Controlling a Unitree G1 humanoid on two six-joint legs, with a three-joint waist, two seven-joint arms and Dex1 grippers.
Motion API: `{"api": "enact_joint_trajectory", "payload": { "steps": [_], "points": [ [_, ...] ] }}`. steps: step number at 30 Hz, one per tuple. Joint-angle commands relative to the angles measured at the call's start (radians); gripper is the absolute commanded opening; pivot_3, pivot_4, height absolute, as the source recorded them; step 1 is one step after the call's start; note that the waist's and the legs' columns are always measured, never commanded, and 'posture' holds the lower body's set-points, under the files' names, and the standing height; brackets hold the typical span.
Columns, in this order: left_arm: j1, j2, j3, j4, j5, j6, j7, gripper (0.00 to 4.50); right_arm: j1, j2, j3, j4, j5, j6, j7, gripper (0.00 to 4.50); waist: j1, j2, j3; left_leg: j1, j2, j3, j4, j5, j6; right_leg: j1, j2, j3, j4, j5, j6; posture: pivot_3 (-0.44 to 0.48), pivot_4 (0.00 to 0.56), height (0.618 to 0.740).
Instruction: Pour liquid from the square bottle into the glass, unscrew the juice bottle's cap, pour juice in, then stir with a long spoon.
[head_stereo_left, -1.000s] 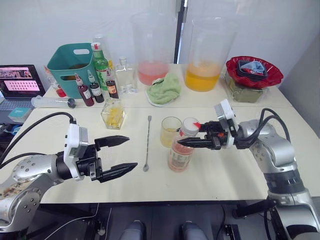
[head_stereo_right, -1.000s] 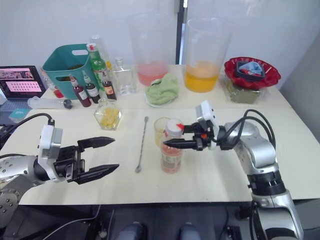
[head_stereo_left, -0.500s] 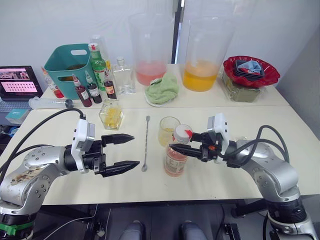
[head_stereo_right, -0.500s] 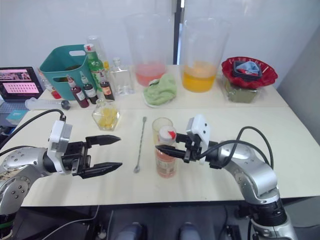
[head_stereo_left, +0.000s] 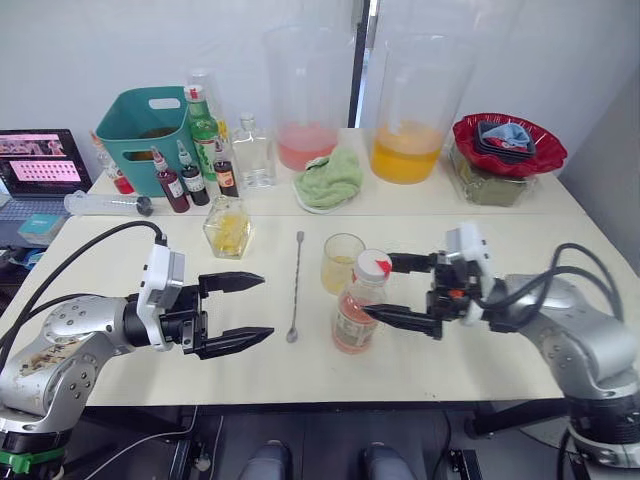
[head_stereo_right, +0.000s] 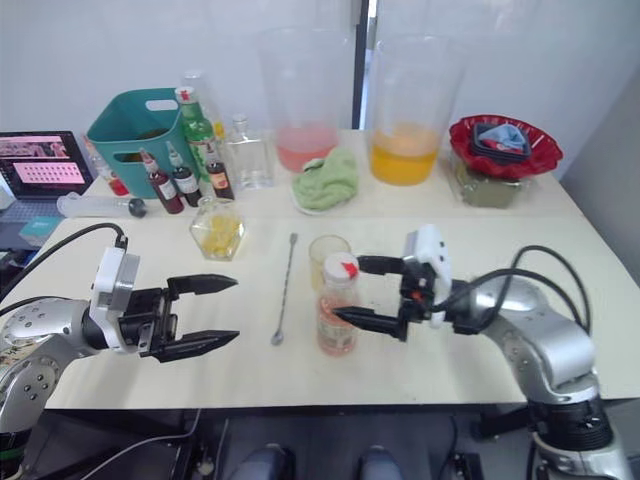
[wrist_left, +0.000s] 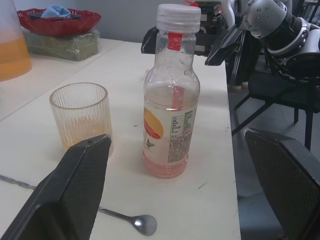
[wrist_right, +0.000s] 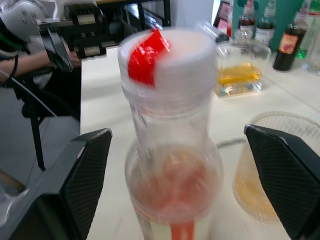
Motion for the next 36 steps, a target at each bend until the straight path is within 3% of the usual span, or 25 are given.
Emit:
{"api": "enact_joint_trajectory", "payload": {
  "steps": [1,9,19,30,36],
  "points": [
    [-0.06,-0.006,-0.004,-0.007,-0.025,0.012,0.006,4.5,0.035,-0.059,-0.085,-0.01,0.055,-0.021,0.079,4.49,0.001,0.0,0.0,0.0,0.0,0.0,0.0,0.0,0.0,0.0,0.0,0.0,0.0,0.0,0.0,0.0,0.15,0.74],
    [-0.281,-0.093,-0.193,0.034,0.049,0.085,0.075,4.5,0.178,-0.117,-0.268,-0.047,0.132,0.006,0.07,4.49,0.002,-0.001,0.0,-0.001,0.0,0.001,0.002,0.0,0.0,0.001,0.001,0.0,0.001,0.0,0.0,0.0,0.15,0.74],
    [-0.446,-0.221,-0.36,0.106,0.134,0.122,0.099,4.5,0.321,-0.151,-0.409,-0.104,0.154,0.017,0.023,4.49,0.002,-0.001,0.0,-0.001,0.0,0.001,0.003,0.0,0.0,0.001,0.001,0.0,0.001,0.0,0.0,0.0,0.15,0.74],
    [-0.546,-0.351,-0.451,0.172,0.238,0.115,0.139,4.5,0.396,-0.125,-0.427,-0.154,0.149,-0.008,-0.049,4.49,0.01,-0.001,0.0,-0.001,0.0,0.0,0.009,-0.001,0.001,0.007,0.001,-0.002,-0.001,-0.001,0.001,0.0,0.15,0.74],
    [-0.555,-0.377,-0.462,0.176,0.261,0.12,0.133,4.5,0.39,-0.121,-0.408,-0.155,0.142,-0.022,-0.072,4.49,0.01,-0.001,0.0,0.0,0.0,0.0,0.009,-0.001,0.001,0.007,0.001,-0.002,-0.001,-0.001,0.001,0.0,0.15,0.74]
  ]
}}
